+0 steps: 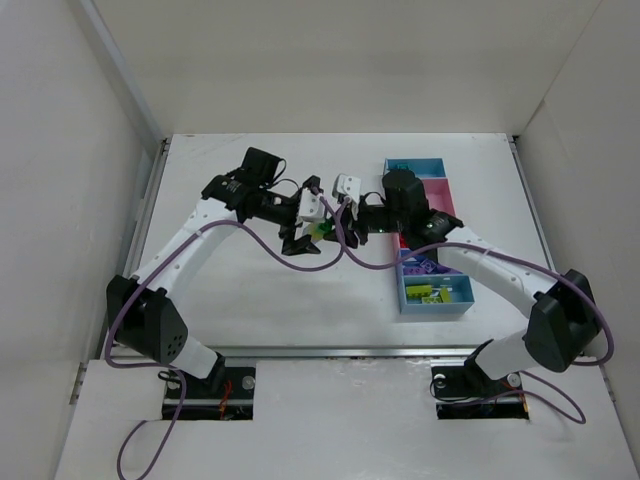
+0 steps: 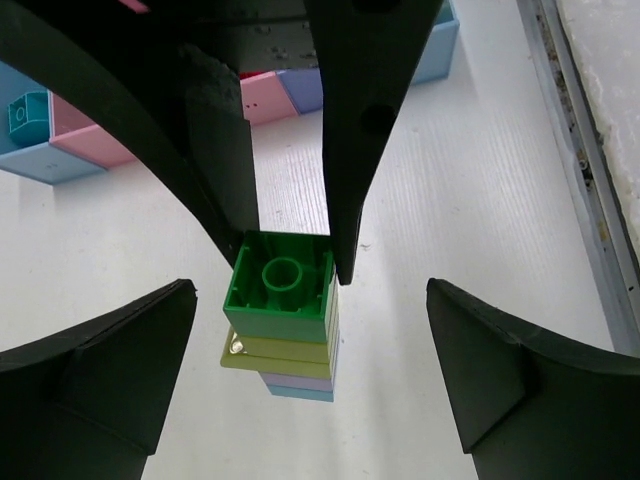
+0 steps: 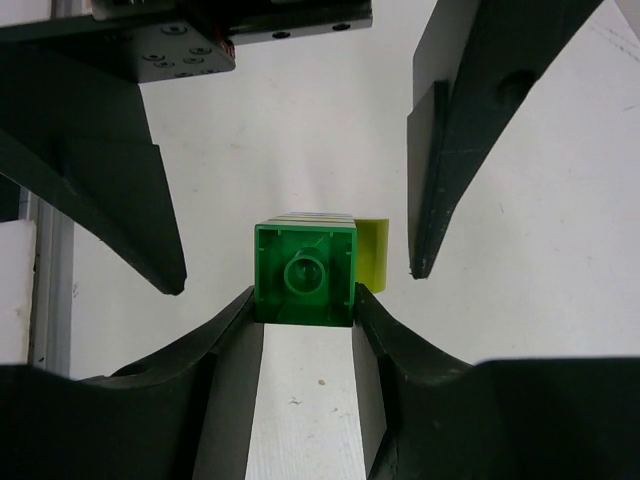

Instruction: Sort the legos into containers by color

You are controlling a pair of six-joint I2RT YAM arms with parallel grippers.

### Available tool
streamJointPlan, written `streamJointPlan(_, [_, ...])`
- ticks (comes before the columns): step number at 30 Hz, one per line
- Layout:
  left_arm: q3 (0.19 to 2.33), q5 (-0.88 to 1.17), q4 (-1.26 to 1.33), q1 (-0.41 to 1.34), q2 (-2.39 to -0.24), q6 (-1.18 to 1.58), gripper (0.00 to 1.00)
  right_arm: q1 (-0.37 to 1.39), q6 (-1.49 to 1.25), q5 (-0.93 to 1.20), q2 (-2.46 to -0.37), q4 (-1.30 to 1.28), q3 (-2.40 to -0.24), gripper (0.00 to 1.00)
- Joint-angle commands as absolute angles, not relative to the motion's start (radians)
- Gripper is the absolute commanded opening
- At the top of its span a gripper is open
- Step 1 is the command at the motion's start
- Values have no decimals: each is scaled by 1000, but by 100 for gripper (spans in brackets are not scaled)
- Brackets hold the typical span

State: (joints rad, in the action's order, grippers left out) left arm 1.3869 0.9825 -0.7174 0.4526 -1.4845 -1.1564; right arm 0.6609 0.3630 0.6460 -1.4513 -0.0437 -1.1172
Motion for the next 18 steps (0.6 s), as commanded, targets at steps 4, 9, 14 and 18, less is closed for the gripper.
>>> streamJointPlan(4, [1319,913,-666,434,-1468,-1131,99,667,368,673,-1396,9,-1126,8])
streamJointPlan(9, [1273,879,-526,407,-1459,-1062,99,676,359,695,-1376,9,-1117,8])
streamJointPlan(14, [1273,925,-514,407,-1459,-1052,93,686,350,704,-1367,9,-1117,8])
streamJointPlan(18, [1282,966,-514,407,-1459,-1023,59,686,341,704,-1367,9,-1117,8])
